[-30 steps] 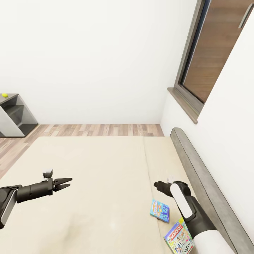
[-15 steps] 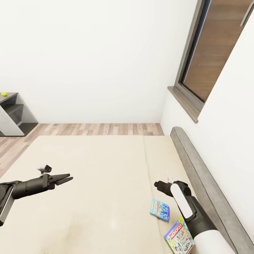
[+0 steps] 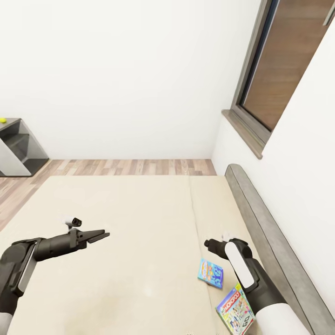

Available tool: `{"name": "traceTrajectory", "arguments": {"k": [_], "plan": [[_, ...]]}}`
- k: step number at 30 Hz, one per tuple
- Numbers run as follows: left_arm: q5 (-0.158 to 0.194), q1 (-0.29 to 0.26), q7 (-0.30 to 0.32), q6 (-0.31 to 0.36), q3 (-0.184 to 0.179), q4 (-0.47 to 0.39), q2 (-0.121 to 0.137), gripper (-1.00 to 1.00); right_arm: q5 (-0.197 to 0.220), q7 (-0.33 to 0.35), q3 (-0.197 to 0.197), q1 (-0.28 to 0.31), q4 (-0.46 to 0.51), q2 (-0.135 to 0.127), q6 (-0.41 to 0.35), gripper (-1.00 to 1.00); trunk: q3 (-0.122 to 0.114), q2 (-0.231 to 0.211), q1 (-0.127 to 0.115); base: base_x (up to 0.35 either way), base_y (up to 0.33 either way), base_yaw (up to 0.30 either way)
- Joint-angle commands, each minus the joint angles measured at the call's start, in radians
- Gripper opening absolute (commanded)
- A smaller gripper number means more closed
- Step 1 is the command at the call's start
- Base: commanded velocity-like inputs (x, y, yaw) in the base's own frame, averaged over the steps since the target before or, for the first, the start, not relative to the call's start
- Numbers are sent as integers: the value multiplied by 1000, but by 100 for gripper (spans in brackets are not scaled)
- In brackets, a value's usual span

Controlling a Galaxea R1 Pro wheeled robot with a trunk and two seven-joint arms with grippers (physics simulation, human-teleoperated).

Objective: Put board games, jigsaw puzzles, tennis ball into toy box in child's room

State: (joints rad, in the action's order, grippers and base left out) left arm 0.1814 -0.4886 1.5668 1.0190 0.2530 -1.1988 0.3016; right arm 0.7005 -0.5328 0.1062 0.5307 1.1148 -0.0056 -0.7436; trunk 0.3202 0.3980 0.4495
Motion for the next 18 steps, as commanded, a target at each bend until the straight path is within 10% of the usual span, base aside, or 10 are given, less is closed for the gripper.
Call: {"name": "traceTrajectory", "arguments": {"k": [1, 18], "plan": [[-1, -1, 4, 10, -1, -1, -5, 100, 9, -11, 2, 1, 1, -1, -2, 100, 3, 2, 0, 0, 0, -54], [-2, -1, 4, 10, 2, -1, -10, 100, 9, -13, 1, 1, 1, 0, -3, 100, 32, 2, 0, 0, 0, -66]]}}
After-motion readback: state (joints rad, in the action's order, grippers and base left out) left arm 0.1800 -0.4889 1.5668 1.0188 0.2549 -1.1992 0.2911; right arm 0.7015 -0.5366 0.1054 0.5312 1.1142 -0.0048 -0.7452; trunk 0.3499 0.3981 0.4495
